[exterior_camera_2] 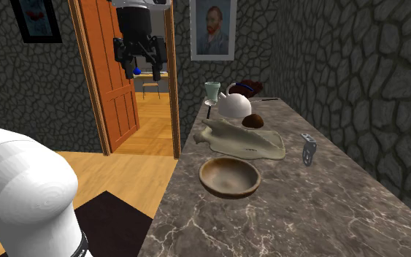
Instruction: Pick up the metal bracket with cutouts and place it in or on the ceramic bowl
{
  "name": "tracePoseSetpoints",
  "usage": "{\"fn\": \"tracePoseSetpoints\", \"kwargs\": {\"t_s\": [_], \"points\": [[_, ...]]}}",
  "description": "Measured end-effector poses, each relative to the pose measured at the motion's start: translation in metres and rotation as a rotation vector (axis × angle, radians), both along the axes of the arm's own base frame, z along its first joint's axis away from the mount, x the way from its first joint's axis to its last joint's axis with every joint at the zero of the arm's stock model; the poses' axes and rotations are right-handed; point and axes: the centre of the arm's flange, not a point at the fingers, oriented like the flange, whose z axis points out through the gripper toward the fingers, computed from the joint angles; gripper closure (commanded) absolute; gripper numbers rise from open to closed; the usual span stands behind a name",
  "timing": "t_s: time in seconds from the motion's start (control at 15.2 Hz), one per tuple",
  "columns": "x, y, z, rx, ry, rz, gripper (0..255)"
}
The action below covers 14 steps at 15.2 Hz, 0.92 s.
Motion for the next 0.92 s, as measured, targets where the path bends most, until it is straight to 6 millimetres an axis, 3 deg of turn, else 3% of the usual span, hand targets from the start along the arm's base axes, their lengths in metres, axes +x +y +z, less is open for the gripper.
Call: {"fn": "tracePoseSetpoints", "kwargs": {"t_s": [0.2, 0.92], "points": [[0.011, -0.012, -0.003, -0.001, 0.001, 0.000, 0], [0.092, -0.117, -0.049, -0.013, 0.011, -0.003, 0]]}}
